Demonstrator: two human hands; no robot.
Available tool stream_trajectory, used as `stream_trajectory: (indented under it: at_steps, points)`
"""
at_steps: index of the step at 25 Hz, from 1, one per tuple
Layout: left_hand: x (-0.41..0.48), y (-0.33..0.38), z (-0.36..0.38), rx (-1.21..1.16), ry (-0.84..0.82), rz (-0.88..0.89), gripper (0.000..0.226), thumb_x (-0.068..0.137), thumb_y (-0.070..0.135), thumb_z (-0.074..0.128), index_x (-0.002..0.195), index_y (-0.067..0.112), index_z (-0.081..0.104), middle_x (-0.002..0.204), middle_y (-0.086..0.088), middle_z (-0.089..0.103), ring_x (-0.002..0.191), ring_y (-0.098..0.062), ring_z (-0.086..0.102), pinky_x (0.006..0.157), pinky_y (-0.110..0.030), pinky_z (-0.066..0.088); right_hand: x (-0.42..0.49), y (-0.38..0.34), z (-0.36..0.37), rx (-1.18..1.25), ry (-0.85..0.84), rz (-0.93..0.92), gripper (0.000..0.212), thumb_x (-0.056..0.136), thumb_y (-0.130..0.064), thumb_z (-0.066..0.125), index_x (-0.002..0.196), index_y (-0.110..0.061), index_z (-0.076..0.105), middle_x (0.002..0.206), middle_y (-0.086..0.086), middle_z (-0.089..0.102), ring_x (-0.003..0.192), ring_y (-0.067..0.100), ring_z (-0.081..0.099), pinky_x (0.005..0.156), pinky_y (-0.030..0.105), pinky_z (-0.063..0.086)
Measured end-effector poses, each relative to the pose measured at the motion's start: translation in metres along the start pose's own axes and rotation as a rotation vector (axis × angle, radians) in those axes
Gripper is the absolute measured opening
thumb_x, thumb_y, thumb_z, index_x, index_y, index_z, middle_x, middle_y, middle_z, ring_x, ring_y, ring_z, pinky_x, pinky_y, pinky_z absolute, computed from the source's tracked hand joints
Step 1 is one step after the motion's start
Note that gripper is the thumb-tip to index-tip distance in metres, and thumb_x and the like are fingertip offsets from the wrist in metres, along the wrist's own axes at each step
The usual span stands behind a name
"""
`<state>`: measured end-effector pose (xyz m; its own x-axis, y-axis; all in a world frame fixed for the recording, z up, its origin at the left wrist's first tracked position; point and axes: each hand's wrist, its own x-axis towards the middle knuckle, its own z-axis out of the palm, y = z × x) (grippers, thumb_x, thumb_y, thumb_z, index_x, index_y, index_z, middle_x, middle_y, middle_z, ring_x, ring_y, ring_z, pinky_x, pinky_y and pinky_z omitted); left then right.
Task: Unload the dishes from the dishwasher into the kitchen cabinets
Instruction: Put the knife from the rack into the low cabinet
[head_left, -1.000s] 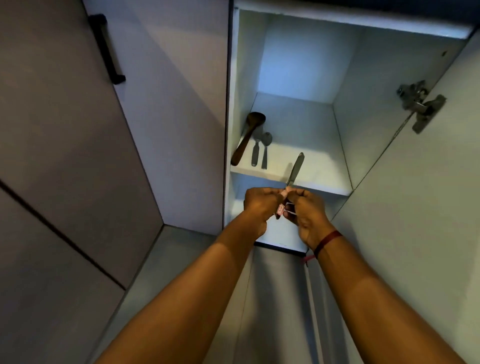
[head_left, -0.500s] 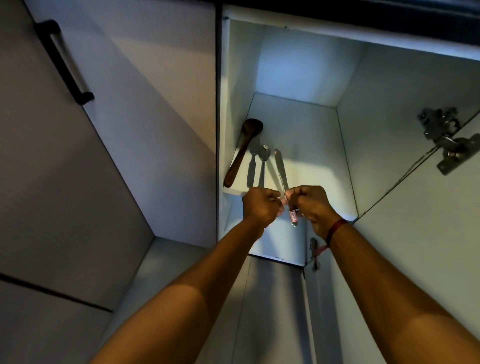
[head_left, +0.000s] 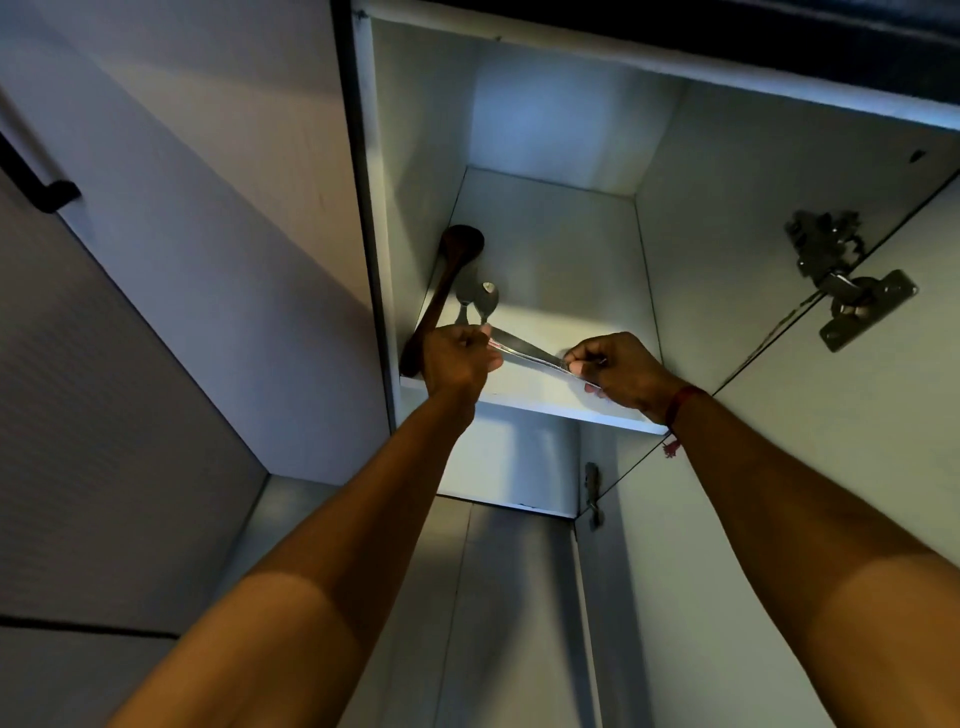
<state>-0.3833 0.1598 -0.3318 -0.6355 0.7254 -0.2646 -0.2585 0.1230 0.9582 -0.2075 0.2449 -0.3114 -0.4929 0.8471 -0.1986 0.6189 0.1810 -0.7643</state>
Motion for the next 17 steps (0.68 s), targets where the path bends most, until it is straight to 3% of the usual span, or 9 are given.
stream_trajectory:
  at_steps: [2,4,8,12,17]
  points:
    - [-0.003,-0.002,-0.001,-0.002,-0.001,-0.004,0.015,0.091,0.003,0.062,0.099,-0.009,0.066,0.082,-0.013,0.063,0.063,-0.018,0.062,0.052,-0.016,0.052,0.004,0.004,-0.003,-0.052,0.015,-0.071,0.013,0.090,0.000,0.062,0.099,-0.002,0.071,0.105,0.007,0.068,0.073,0.006,0.060,0.066,0.013,0.049]
    - [-0.006,-0.006,-0.001,-0.027,0.004,-0.028,0.007,0.091,0.003,0.062,0.091,-0.004,0.065,0.082,-0.014,0.065,0.073,-0.026,0.066,0.066,-0.025,0.058,0.005,0.011,-0.006,-0.047,0.016,-0.105,0.016,0.085,-0.003,0.070,0.098,-0.010,0.072,0.101,0.007,0.070,0.088,0.013,0.062,0.084,0.024,0.051]
    - [-0.013,-0.010,0.003,0.024,0.005,-0.037,0.011,0.087,0.002,0.066,0.077,0.006,0.064,0.081,-0.014,0.067,0.086,-0.035,0.069,0.086,-0.042,0.057,0.000,0.022,-0.012,0.000,-0.017,-0.126,0.018,0.077,-0.004,0.078,0.092,-0.013,0.073,0.075,-0.013,0.065,0.079,0.013,0.058,0.075,0.021,0.047]
    - [-0.016,-0.008,0.007,0.077,0.010,-0.021,0.006,0.084,0.001,0.068,0.079,0.000,0.066,0.080,-0.016,0.068,0.084,-0.033,0.069,0.088,-0.047,0.055,0.000,0.020,-0.015,0.015,-0.028,-0.137,0.024,0.068,-0.005,0.084,0.090,-0.004,0.074,0.082,0.009,0.070,0.083,0.017,0.062,0.084,0.031,0.050]
    - [-0.020,-0.007,0.013,0.074,-0.030,-0.020,0.010,0.086,-0.002,0.066,0.096,-0.003,0.065,0.096,-0.021,0.068,0.092,-0.035,0.069,0.087,-0.047,0.056,0.003,0.023,-0.019,-0.146,0.082,-0.174,0.018,0.073,-0.003,0.081,0.090,-0.002,0.076,0.092,0.012,0.073,0.089,0.022,0.067,0.089,0.031,0.050]
